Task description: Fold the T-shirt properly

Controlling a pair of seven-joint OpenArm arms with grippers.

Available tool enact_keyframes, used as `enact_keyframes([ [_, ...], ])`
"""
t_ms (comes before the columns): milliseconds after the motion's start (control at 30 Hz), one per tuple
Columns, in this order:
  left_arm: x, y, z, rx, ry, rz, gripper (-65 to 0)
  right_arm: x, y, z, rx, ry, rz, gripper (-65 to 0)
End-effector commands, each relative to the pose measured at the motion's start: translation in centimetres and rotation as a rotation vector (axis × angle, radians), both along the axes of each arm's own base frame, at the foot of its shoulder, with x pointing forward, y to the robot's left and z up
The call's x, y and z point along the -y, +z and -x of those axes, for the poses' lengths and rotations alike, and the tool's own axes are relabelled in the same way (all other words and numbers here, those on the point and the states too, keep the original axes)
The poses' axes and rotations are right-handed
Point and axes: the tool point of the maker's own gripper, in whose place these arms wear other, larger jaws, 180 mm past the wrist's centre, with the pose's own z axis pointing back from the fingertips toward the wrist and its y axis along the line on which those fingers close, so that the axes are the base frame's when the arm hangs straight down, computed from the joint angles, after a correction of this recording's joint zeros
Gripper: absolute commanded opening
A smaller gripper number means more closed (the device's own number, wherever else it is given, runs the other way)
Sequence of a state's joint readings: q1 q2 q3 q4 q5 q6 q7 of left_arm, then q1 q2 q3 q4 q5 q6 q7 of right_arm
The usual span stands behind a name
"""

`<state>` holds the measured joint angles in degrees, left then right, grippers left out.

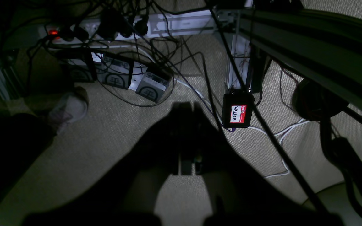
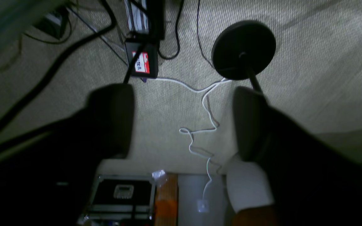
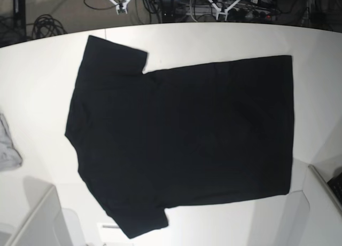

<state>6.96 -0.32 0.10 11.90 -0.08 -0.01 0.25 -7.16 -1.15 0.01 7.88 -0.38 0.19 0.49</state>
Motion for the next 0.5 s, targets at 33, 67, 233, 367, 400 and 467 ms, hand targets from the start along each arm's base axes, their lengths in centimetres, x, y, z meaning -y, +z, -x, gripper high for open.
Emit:
enact_keyframes([
  [33,-0.06,0.02,0.2,0.0,0.001,0.0,-64.3,0.01,0.02,0.25,-0.005,-0.003,0.002,-43.2],
  [67,-0.06,0.02,0.2,0.0,0.001,0.0,-64.3,0.11,0.02,0.25,-0.005,-0.003,0.004,-50.4],
  [233,0.12,0.01,0.2,0.0,0.005,0.003,-59.4,0.24,0.02,0.25,-0.005,-0.005,0.007,-65.0],
  [367,0.16,0.07,0.93,-0.006,0.002,0.003,-42.1,0.24,0.01,0.18,-0.003,-0.003,0.007,-65.0],
  [400,0.16,0.07,1.03,-0.007,0.002,0.003,-39.3,0.24,0.01,0.19,-0.003,-0.002,0.007,-65.0],
  [467,0.16,0.07,1.13,-0.009,0.002,0.003,-35.4,0.44,0.01,0.19,-0.003,0.0,0.01,-65.0],
])
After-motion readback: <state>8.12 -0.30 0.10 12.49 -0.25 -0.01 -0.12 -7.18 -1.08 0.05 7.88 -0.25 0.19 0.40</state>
